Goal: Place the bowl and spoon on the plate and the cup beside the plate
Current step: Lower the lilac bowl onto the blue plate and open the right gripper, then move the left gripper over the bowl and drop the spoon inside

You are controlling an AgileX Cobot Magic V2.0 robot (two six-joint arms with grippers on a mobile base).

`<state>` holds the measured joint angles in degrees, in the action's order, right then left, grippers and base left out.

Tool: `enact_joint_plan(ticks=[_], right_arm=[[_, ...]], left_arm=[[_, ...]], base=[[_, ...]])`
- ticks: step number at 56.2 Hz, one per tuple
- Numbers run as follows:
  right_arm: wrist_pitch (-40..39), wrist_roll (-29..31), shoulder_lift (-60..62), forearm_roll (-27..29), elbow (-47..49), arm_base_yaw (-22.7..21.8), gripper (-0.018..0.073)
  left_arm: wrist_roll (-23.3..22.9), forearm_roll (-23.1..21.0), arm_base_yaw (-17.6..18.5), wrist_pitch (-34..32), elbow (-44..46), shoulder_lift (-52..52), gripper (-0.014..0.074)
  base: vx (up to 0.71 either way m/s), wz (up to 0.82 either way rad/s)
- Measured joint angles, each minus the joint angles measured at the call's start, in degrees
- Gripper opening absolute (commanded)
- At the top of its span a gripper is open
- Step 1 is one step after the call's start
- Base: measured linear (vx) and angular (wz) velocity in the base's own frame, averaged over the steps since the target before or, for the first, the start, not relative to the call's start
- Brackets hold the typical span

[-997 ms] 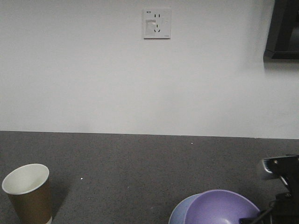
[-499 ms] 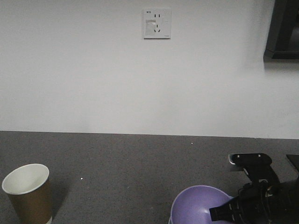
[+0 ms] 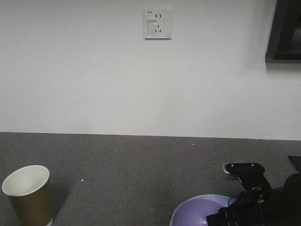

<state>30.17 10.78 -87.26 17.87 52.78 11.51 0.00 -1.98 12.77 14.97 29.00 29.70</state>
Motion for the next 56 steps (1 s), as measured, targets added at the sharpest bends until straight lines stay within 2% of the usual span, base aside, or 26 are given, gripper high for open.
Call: enact_joint_plan(ticks=[3, 11, 19, 27, 34, 42, 47, 52, 56], right_arm=[[0.5, 0.1, 0.3, -0.4, 0.3, 0.0, 0.0567], [3.2, 1.1, 2.4, -2.7, 2.7, 0.0, 0.0574], [7.3, 1.6, 7.6, -5.9, 6.4, 0.0, 0.0510], [9.3, 1.6, 16.0, -7.9, 7.9, 0.0, 0.0299], [11.2, 0.8, 24.9, -9.9, 7.6, 0.0, -0.0020], [10.2, -0.4, 36.6, -11.3, 1.4, 0.0, -0.0015], [7.0, -0.4, 44.4, -11.6, -7.0, 0.0, -0.0011], [3.5, -0.4, 52.7, -11.7, -15.4, 0.0, -0.0011], [1.5, -0.5, 58.0, -11.7, -20.7, 0.0, -0.0011]], left_arm=[[0.0, 0.0, 0.0, 0.5, 0.0, 0.0, 0.0003], [0.0, 0.0, 0.0, 1.8, 0.0, 0.0, 0.0003], [0.0, 0.0, 0.0, 3.1, 0.0, 0.0, 0.0003], [0.0, 0.0, 0.0, 3.5, 0.0, 0.0, 0.0003], [0.0, 0.0, 0.0, 3.9, 0.0, 0.0, 0.0003], [0.0, 0.0, 0.0, 6.8, 0.0, 0.0, 0.0003], [0.7, 0.0, 0.0, 10.3, 0.3, 0.2, 0.0003], [4.1, -0.2, 0.0, 15.5, 3.0, 2.0, 0.0003], [8.7, -1.4, 0.1, 19.1, 7.1, 5.3, 0.0003]], base=[[0.00, 0.00], [0.00, 0.00], [0.00, 0.00], [0.00, 0.00], [0.00, 0.00], [0.00, 0.00], [0.00, 0.00], [0.00, 0.00], [0.00, 0.00]])
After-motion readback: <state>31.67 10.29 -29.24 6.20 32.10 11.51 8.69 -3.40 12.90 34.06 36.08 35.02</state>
